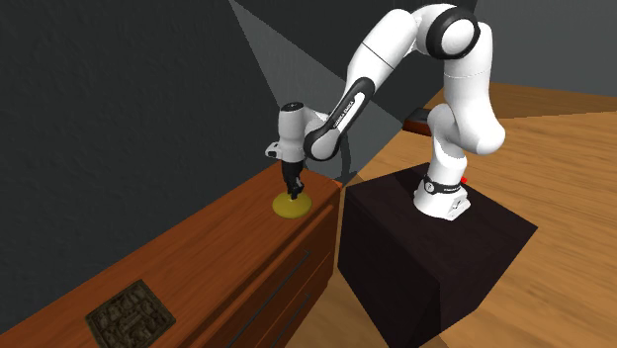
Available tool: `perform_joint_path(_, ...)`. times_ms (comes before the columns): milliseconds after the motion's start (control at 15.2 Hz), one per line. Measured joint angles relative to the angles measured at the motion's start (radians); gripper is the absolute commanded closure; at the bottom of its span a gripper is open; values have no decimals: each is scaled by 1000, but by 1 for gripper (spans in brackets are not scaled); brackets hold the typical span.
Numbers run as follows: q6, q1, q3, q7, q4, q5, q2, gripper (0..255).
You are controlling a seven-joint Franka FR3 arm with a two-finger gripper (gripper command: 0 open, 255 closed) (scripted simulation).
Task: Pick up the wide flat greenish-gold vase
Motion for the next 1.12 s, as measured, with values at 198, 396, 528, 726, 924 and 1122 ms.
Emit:
perform_joint_path(198,0,0,0,0,1,0,0,255)
perform_joint_path(396,1,0,-1,0,-1,0,0,255)
perform_joint_path(528,-12,2,-4,4,-3,-6,-15,255)
perform_joint_path(726,-43,8,-10,12,-3,-18,-46,255)
perform_joint_path(924,-79,12,-16,18,2,-30,-78,255)
perform_joint_path(1122,-116,17,-21,28,9,-43,-109,255)
